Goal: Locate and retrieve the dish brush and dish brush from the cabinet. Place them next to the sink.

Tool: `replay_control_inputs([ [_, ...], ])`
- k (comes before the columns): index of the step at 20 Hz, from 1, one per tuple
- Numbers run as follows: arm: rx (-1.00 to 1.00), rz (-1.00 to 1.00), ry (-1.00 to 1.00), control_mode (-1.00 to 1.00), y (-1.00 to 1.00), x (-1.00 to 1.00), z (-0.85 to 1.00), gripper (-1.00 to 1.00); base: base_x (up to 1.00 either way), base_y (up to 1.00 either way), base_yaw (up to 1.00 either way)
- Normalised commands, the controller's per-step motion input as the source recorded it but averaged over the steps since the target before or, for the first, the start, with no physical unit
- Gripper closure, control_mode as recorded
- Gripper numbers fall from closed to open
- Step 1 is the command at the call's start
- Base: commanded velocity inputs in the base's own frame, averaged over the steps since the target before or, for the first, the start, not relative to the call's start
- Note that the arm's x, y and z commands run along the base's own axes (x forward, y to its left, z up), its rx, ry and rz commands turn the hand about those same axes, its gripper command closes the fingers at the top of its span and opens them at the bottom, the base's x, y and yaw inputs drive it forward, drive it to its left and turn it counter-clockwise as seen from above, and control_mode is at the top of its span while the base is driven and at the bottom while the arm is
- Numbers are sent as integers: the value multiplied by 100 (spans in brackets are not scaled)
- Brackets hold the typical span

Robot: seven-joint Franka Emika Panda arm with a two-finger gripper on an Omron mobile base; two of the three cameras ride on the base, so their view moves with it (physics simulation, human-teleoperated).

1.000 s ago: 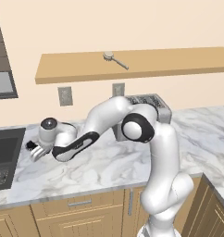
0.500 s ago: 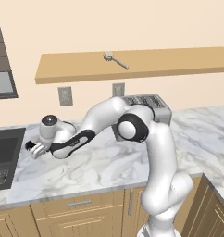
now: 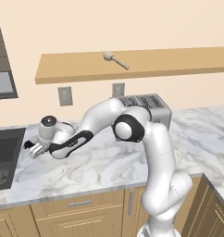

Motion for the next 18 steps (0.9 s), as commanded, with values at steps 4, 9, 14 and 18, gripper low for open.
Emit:
replay_control_inputs([
  [4,0,0,0,-100,2,13,-26,100,0,0,0],
  [9,0,0,0,-100,8,4,-6,-100,0,0,0],
  [14,0,0,0,-100,0,0,0,-100,0,0,0],
  [18,0,0,0,-100,0,0,0,-100,0,0,0],
])
